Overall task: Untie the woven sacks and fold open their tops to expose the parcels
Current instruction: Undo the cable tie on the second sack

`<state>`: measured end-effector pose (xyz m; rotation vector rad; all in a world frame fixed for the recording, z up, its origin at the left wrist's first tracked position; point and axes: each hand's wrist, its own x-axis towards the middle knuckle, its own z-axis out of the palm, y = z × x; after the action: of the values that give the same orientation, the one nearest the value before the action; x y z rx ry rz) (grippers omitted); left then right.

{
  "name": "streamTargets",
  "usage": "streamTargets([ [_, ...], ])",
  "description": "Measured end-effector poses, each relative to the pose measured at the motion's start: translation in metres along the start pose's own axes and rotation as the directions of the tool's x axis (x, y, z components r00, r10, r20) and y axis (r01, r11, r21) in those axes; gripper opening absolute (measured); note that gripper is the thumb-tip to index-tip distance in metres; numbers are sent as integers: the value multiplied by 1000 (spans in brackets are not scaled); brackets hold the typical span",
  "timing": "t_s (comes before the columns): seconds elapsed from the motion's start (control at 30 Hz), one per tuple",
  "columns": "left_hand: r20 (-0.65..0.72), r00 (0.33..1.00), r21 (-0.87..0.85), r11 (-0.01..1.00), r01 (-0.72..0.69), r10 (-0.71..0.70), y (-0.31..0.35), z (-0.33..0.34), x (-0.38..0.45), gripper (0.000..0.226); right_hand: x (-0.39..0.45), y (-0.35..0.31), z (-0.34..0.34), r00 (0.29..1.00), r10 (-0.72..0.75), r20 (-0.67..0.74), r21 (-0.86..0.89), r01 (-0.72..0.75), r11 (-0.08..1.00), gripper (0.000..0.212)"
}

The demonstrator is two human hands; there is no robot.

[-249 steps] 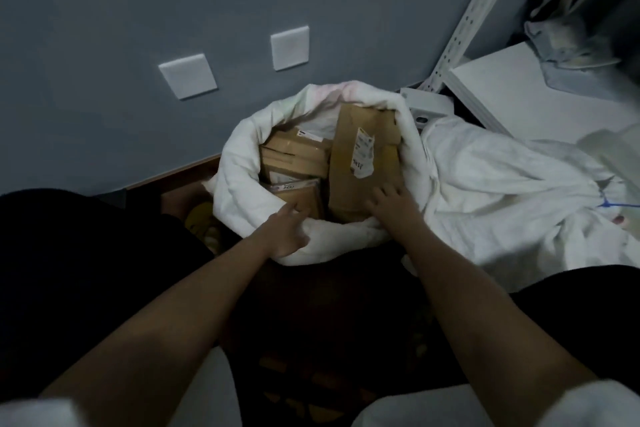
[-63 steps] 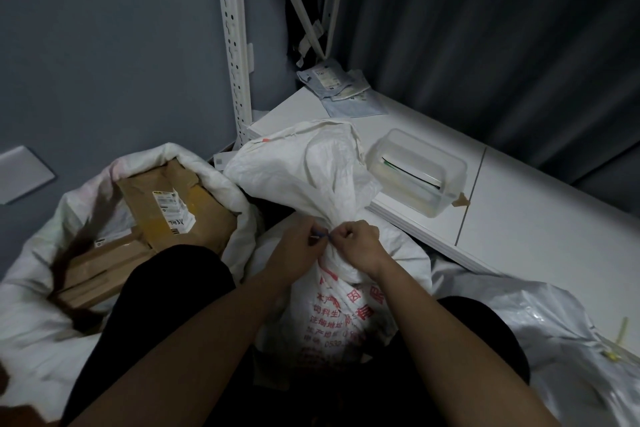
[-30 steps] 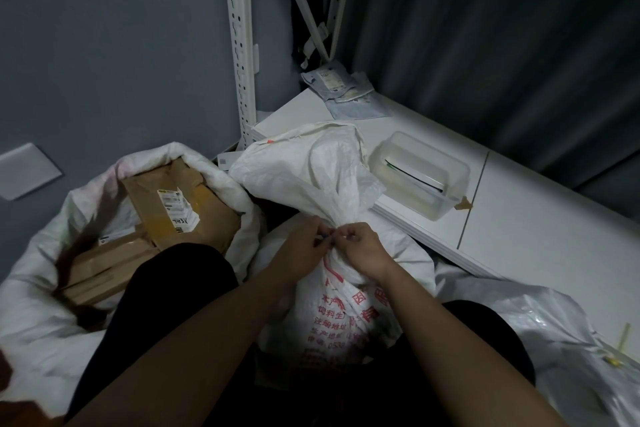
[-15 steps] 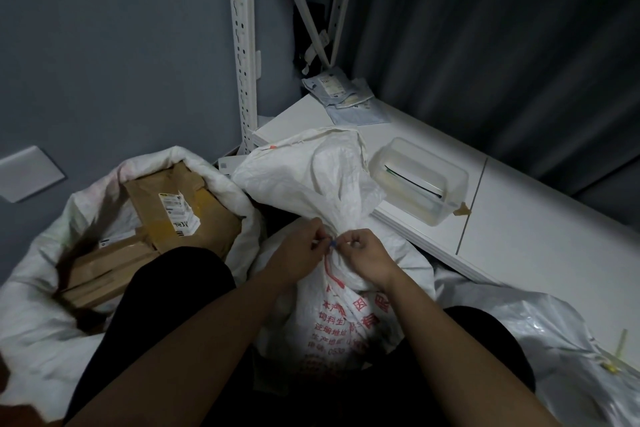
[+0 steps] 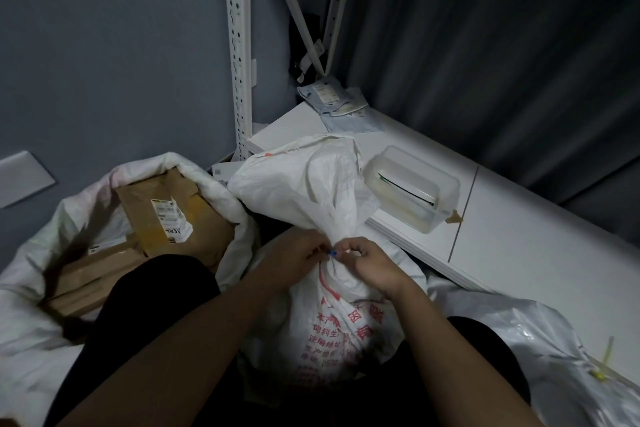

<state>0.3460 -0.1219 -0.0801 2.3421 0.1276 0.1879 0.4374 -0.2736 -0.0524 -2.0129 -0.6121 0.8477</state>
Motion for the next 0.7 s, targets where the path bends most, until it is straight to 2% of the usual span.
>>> streamTargets([
  [0.07,-7,1000,95,996,-1,1,0,1,1,32,-1,-2,0,1000,14,4,50,-14,999,14],
  [0.1,-42,999,113,994,16,-11,-1,1,2,31,-1,-4,-3,999,26,-24,145,-22,989,14],
  [0.17,-114,988,83,990,114,-104,-4,0,6,22,-1,-9,-14,989,58,-139,345,-7,939,18],
  [0.23,-146,970,33,979,201,-194,-3,-6,13,21,0,-11,-30,950,124,-287,413,5,911,20],
  [0.3,-180,966,23,981,193,-186,3,-14,24,27,2,-10,-46,887,176,-427,427,26,904,20],
  [0.43,-240,970,196,978,78,-29,23,-25,52,24,9,-19,-87,714,215,-666,498,211,841,13],
  [0.57,-240,970,218,976,17,37,46,-23,91,16,17,-20,-130,610,183,-771,462,338,820,15],
  [0.7,-226,974,194,980,30,15,50,-17,140,11,43,-1,-163,542,145,-828,358,312,880,7],
])
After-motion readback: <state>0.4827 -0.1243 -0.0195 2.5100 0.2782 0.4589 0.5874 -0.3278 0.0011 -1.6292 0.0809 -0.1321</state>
